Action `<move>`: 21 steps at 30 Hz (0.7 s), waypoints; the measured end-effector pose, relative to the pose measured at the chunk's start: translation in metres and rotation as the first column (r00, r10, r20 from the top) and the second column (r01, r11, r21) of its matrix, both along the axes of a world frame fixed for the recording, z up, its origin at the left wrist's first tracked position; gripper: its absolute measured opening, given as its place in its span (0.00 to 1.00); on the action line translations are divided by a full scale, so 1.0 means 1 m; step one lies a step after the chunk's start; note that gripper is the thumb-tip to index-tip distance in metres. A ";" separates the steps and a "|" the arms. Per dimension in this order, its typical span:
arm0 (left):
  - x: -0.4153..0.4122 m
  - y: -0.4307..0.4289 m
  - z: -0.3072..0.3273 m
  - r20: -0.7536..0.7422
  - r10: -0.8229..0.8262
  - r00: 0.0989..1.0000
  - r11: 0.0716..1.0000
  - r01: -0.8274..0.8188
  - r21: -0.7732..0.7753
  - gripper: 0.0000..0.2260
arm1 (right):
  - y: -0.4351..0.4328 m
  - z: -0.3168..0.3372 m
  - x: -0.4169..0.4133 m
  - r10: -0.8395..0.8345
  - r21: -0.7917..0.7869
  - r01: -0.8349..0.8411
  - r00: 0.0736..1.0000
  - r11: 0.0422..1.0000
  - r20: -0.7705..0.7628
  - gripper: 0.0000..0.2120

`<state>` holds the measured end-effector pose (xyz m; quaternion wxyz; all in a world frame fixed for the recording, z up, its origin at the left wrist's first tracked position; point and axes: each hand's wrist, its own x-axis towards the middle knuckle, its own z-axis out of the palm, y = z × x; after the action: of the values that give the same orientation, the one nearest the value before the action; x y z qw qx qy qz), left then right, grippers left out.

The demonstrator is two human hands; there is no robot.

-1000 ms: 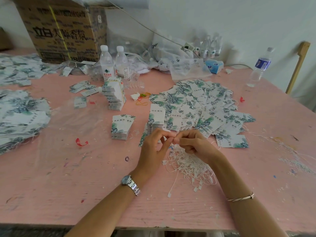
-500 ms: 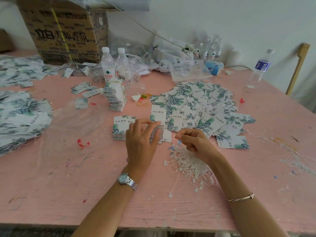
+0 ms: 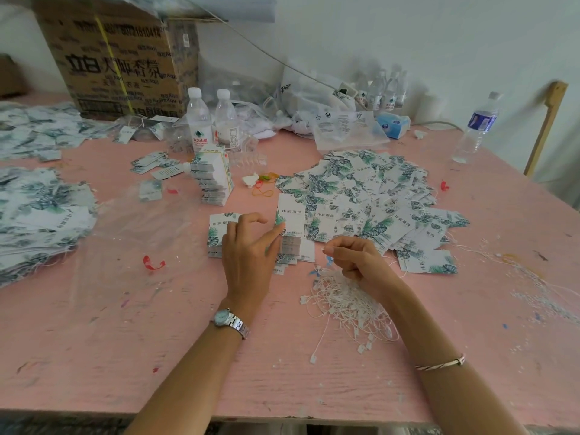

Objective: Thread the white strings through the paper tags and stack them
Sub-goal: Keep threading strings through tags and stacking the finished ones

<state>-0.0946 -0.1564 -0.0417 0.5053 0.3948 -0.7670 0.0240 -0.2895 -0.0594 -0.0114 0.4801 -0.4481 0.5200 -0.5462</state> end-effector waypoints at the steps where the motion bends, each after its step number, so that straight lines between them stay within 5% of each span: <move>1: 0.000 0.000 0.001 -0.002 -0.002 1.000 1.000 0.002 -0.016 0.10 | 0.000 0.000 0.000 0.000 0.001 0.000 1.000 1.000 -0.002 0.04; 12: 0.002 0.007 0.009 -0.079 -0.047 0.996 0.966 0.025 -0.258 0.05 | 0.000 0.001 0.001 -0.076 -0.040 0.079 0.996 0.996 0.052 0.04; 21: -0.008 0.028 0.011 0.082 -0.205 0.975 0.885 0.221 -0.410 0.01 | 0.003 0.006 0.000 -0.198 -0.142 0.211 0.975 0.967 0.105 0.04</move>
<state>-0.1022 -0.1288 -0.0310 0.5634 0.1911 -0.7918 0.1384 -0.2891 -0.0561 -0.0055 0.4085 -0.4023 0.4981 -0.6505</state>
